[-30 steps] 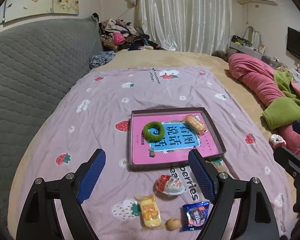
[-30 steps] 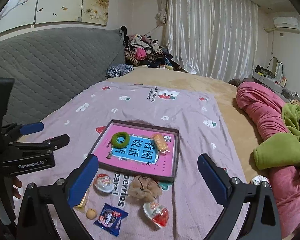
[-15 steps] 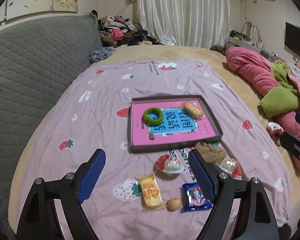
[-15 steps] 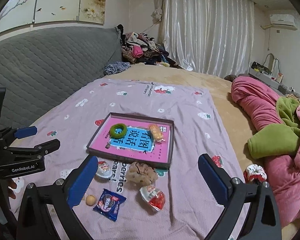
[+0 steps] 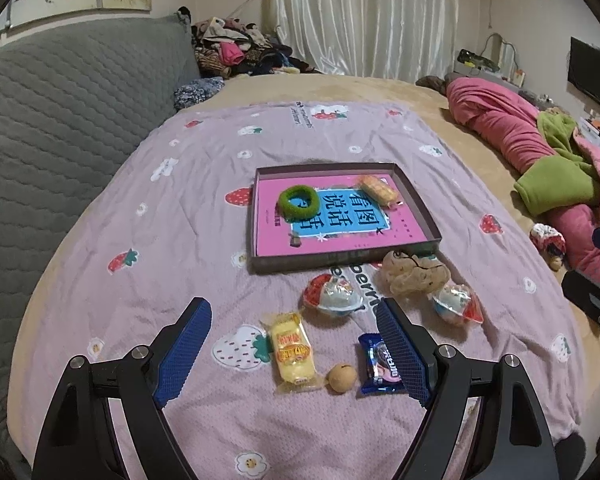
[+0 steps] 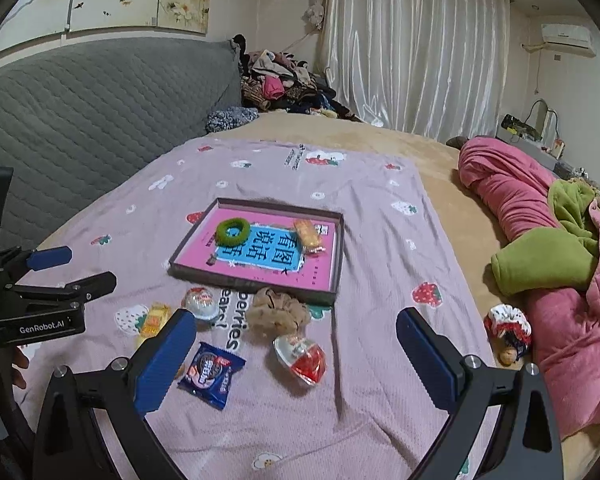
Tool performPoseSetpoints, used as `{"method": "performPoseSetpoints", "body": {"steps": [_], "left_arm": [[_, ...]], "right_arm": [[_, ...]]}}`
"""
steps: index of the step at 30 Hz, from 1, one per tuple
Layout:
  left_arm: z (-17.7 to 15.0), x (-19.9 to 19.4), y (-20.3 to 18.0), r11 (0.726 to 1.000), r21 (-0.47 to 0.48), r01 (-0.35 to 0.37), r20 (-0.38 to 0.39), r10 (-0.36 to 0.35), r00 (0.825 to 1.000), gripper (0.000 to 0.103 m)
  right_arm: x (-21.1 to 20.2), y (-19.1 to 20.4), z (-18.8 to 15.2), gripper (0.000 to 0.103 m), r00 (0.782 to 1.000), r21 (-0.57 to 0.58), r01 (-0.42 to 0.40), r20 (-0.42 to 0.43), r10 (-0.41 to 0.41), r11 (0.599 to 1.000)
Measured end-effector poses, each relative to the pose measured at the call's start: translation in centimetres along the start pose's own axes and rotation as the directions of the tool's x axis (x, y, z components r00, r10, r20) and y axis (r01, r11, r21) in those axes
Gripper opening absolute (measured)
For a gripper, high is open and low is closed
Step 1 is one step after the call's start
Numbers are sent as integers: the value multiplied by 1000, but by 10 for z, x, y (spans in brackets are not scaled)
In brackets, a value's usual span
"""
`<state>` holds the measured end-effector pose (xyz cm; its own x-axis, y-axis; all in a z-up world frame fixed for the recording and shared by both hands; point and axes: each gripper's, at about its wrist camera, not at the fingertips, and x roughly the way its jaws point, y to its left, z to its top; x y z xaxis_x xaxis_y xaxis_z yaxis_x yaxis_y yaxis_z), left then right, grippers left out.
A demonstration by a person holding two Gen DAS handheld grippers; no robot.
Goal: Organize objects
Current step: 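Withdraw both tools from the tray back toward the remaining snacks, then grasp blue Oreo packet with right tool while left tool approaches yellow snack packet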
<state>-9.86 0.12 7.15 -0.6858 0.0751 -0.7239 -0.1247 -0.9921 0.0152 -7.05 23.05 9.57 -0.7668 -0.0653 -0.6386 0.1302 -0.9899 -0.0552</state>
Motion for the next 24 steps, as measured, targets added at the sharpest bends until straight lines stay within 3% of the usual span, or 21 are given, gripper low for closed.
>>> {"method": "performPoseSetpoints", "body": {"steps": [24], "left_arm": [[-39,36,3,1000,-18,22,-84,-23,996,86]], "right_arm": [[30,4,-46,101,997,-3,-9,-83,8,1000]]}}
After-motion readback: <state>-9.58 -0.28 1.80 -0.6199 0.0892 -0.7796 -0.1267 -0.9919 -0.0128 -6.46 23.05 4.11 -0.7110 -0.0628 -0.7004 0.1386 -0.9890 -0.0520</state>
